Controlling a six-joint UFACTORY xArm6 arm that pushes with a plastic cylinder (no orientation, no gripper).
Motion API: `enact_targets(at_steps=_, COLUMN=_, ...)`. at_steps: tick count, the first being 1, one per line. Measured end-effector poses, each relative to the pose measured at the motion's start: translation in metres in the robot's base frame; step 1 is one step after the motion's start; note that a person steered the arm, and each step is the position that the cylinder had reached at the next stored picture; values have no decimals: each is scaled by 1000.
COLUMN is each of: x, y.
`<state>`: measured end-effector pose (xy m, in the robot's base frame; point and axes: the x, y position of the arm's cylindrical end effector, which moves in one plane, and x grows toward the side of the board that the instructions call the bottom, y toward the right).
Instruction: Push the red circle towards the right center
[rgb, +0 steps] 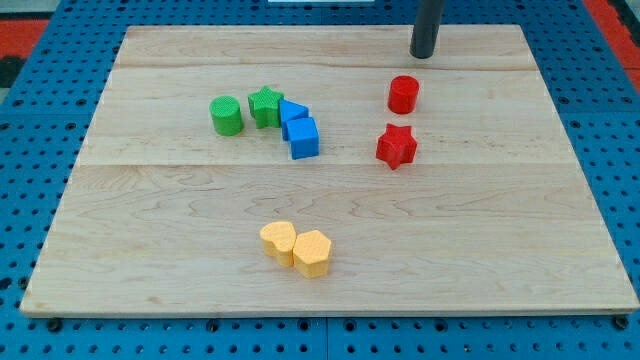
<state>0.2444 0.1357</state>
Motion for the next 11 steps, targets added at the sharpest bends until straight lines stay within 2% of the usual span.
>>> enact_targets(at_steps=2, x=-14, y=0)
enact_targets(at_steps=3, x=-7, y=0)
enact_targets(at_steps=5, x=56, y=-3)
enact_targets(at_steps=6, x=42, y=-10)
enact_targets(at_steps=7, x=46, y=-72)
enact_targets(at_steps=8, x=88, y=-43)
enact_targets(at_steps=9, x=102, y=33)
enact_targets(at_steps=10, x=103, y=12)
enact_targets(at_steps=11, x=172, y=-2)
